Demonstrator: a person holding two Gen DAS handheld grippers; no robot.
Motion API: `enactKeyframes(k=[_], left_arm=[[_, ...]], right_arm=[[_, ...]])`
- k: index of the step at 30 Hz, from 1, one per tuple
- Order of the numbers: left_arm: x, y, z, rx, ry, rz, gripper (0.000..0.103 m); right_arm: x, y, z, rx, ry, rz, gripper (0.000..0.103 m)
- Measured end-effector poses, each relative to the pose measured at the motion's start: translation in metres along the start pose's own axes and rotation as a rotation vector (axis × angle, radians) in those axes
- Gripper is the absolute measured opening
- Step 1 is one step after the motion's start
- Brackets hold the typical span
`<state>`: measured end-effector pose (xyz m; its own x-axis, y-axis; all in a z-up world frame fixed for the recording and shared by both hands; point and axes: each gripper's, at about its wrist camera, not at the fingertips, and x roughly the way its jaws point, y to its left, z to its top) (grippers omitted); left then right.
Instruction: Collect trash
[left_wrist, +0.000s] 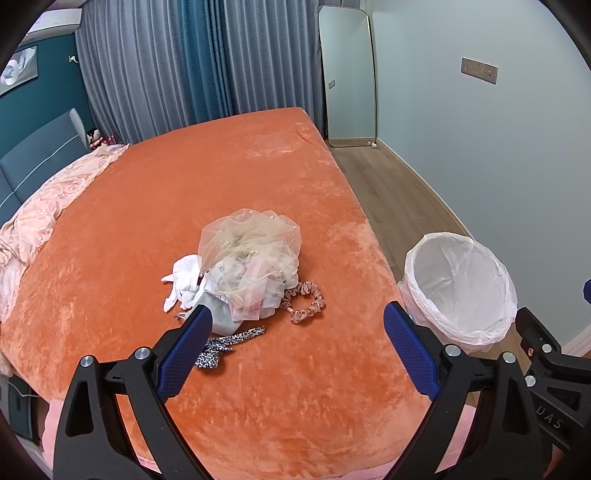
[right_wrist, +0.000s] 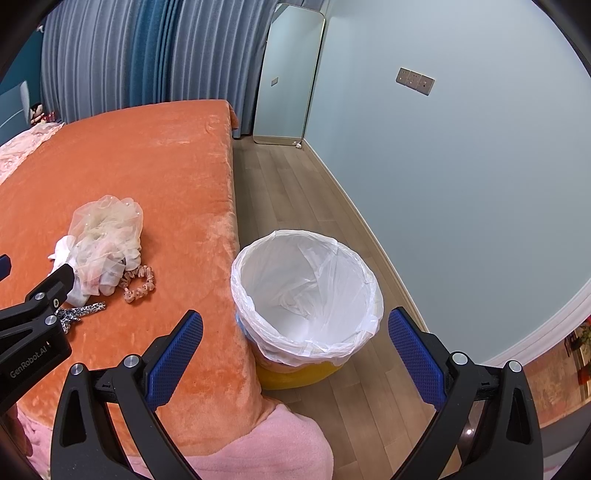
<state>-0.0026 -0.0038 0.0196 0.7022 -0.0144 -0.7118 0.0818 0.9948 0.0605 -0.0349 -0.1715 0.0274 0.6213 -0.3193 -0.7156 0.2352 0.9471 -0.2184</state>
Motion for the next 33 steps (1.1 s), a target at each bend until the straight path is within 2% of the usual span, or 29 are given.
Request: enactKeyframes(k=[33], left_arm=[[0.0002, 0.0019, -0.0032, -0.004, -0.019, 0.006, 0.089]], right_arm=[[-0.0035, -0.0015, 0.0073, 0.001, -0.002, -0.002, 0.096]])
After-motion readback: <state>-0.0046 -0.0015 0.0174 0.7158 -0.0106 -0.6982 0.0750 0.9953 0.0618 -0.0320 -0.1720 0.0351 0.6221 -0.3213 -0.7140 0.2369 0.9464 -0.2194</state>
